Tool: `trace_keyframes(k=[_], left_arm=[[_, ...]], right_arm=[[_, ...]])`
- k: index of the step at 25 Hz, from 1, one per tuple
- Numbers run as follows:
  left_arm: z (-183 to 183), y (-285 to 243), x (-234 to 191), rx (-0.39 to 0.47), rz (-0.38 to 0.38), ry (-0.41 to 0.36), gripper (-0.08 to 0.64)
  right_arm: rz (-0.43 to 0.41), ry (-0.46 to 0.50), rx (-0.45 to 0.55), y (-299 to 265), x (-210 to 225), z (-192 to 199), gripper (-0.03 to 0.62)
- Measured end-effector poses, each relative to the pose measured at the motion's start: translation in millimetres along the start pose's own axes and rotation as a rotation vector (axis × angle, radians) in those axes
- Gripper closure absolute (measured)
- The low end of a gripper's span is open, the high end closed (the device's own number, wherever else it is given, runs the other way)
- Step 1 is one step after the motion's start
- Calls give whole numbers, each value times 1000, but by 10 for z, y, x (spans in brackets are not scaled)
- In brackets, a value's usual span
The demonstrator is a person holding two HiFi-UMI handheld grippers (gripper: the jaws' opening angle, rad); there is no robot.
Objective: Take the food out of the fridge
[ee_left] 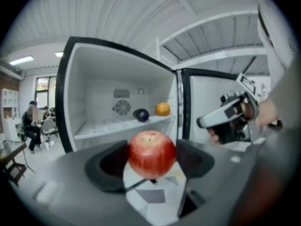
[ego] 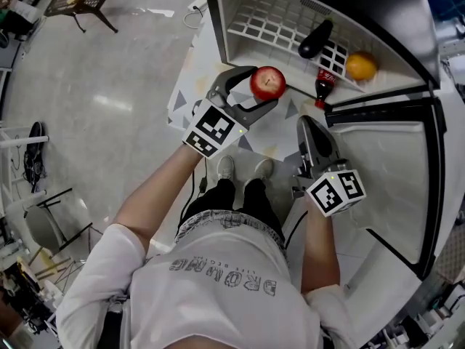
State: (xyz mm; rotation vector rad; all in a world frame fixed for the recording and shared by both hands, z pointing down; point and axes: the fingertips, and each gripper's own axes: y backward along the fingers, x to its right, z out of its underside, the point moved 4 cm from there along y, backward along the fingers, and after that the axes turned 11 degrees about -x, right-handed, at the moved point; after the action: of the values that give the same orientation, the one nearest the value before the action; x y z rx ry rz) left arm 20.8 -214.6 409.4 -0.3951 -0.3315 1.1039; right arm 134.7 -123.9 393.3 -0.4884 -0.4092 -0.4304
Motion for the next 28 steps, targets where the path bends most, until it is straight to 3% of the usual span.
trace_keyframes(k=[28], left_arm=[[-375,959,52,87,-79,28,236]], right_arm=[[-36,85,81,227,-405,-441,603]])
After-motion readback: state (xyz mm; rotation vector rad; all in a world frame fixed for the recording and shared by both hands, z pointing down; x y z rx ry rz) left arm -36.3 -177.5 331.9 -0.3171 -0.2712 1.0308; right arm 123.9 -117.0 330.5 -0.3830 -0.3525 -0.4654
